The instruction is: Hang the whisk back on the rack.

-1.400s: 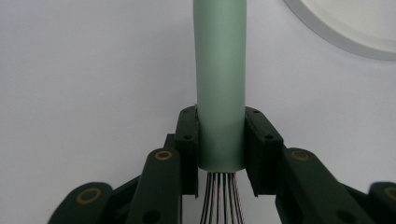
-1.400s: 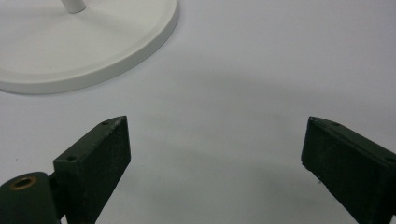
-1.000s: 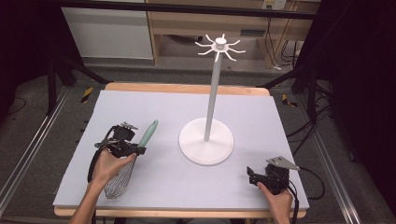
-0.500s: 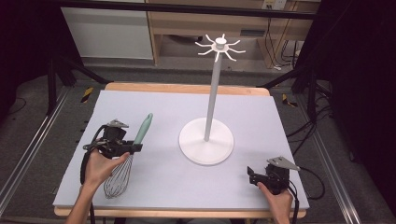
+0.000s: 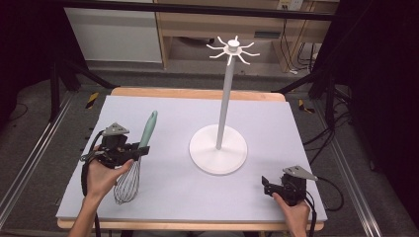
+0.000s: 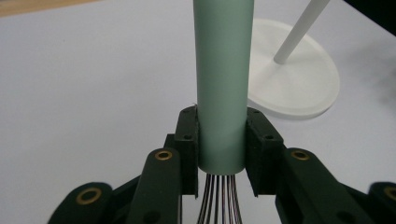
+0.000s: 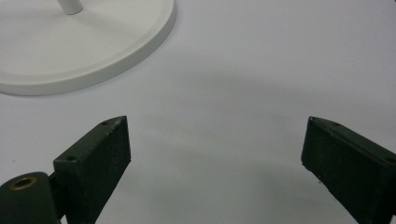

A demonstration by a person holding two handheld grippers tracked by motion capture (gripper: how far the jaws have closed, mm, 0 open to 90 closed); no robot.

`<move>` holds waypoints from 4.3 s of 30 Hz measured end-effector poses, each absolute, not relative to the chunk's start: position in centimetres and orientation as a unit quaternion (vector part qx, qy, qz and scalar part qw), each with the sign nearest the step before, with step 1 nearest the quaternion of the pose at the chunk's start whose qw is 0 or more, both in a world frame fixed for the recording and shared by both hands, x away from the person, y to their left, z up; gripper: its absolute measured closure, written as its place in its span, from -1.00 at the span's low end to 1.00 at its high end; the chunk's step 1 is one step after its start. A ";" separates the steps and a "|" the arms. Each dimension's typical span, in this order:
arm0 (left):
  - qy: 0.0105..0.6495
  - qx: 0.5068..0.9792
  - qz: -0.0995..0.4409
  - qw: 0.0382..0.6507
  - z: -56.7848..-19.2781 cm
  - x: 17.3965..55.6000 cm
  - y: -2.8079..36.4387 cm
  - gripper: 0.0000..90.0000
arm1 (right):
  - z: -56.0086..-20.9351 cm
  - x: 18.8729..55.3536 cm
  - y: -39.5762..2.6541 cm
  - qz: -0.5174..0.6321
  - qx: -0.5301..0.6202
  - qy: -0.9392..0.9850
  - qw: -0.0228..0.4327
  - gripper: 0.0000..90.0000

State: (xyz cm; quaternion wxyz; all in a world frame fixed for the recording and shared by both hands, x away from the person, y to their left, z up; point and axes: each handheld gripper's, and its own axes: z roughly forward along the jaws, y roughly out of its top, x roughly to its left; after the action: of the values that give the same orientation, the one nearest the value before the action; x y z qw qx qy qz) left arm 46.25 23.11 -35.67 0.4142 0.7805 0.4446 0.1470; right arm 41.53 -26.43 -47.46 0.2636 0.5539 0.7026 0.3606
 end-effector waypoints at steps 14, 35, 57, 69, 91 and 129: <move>0.427 0.749 0.184 0.471 -34.3 45.5 22.9 0.53 | -47.4 41.5 -26.5 0.362 0.555 0.701 0.265 -0.81; 0.401 0.733 0.199 0.511 -31.8 45.6 20.9 0.53 | -47.5 41.6 -26.5 0.362 0.554 0.701 0.265 -0.81; 0.383 0.719 0.200 0.544 -30.2 46.1 18.7 0.53 | -47.4 41.6 -26.5 0.362 0.553 0.702 0.266 -0.81; 0.367 0.717 0.206 0.555 -28.9 46.1 17.7 0.53 | -47.4 41.6 -26.5 0.363 0.553 0.701 0.265 -0.81; 0.341 0.709 0.219 0.577 -26.6 45.7 16.2 0.53 | -47.4 41.6 -26.5 0.363 0.553 0.701 0.265 -0.81; 0.309 0.713 0.218 0.591 -23.8 46.8 12.0 0.53 | -47.3 41.6 -26.5 0.367 0.554 0.700 0.262 -0.81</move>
State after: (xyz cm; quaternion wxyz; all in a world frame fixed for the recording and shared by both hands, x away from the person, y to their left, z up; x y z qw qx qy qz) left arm 46.77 12.02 -23.75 0.5908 0.7127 0.3089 0.2180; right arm 41.57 -26.55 -47.34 0.2624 0.5537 0.6997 0.3674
